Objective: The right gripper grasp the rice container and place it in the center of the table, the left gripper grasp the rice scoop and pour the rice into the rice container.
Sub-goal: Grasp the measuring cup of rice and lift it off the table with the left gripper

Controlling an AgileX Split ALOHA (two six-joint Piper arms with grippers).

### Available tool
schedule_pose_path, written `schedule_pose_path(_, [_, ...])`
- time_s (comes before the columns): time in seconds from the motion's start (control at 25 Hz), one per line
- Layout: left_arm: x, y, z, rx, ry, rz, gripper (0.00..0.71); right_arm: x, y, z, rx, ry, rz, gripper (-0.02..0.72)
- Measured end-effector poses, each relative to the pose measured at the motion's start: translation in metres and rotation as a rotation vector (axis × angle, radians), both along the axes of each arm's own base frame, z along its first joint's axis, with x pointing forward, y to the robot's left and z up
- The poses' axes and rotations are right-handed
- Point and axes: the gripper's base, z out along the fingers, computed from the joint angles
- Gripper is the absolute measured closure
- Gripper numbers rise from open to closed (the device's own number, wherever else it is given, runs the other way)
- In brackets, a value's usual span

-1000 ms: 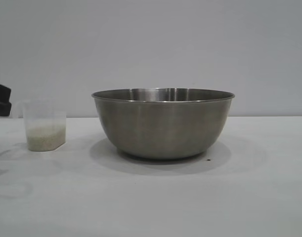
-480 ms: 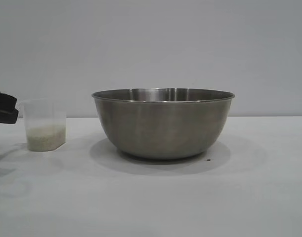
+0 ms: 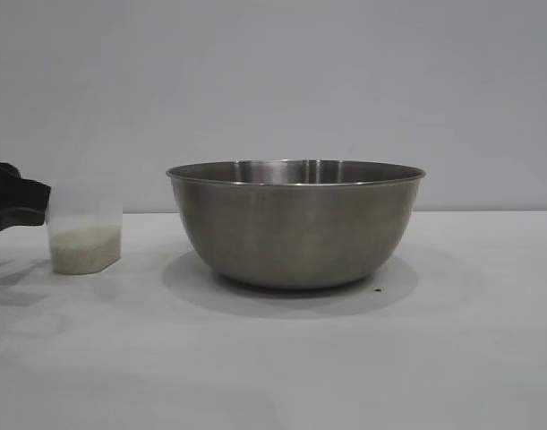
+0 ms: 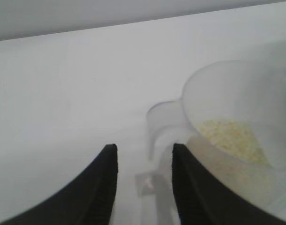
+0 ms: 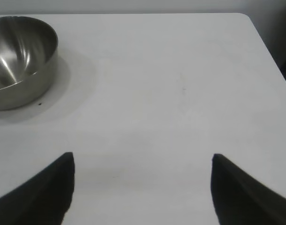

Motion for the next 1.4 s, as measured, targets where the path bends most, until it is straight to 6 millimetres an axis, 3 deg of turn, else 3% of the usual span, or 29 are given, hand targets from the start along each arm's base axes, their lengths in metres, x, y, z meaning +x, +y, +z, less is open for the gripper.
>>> schedule_pose_path(0.48, [0.024,-0.007,-0.006,0.012,-0.042,-0.047,0.473,0.0,0.0,0.0,-0.002,0.0,0.001,0.191])
schedule_pose_path(0.6, [0.03,-0.011,-0.006,0.016,-0.059,-0.085,0.637,0.0,0.0,0.0,-0.002,0.0,0.001,0.191])
schedule_pose_path(0.68, [0.033,-0.013,-0.005,0.019,-0.071,-0.1,0.71,0.0,0.0,0.0,-0.002,0.0,0.001,0.191])
schedule_pose_path(0.92, [0.034,-0.015,-0.004,0.022,-0.077,-0.122,0.71,0.0,0.0,0.0,-0.002,0.0,0.001,0.191])
schedule_pose_path(1.08, [0.035,-0.018,0.009,0.029,-0.111,-0.157,0.71,0.0,0.0,0.0,-0.002,0.0,0.001,0.191])
schedule_pose_path(1.4, [0.037,-0.021,0.055,0.112,-0.276,-0.213,0.71,0.0,0.0,0.0,-0.002,0.0,0.001,0.191])
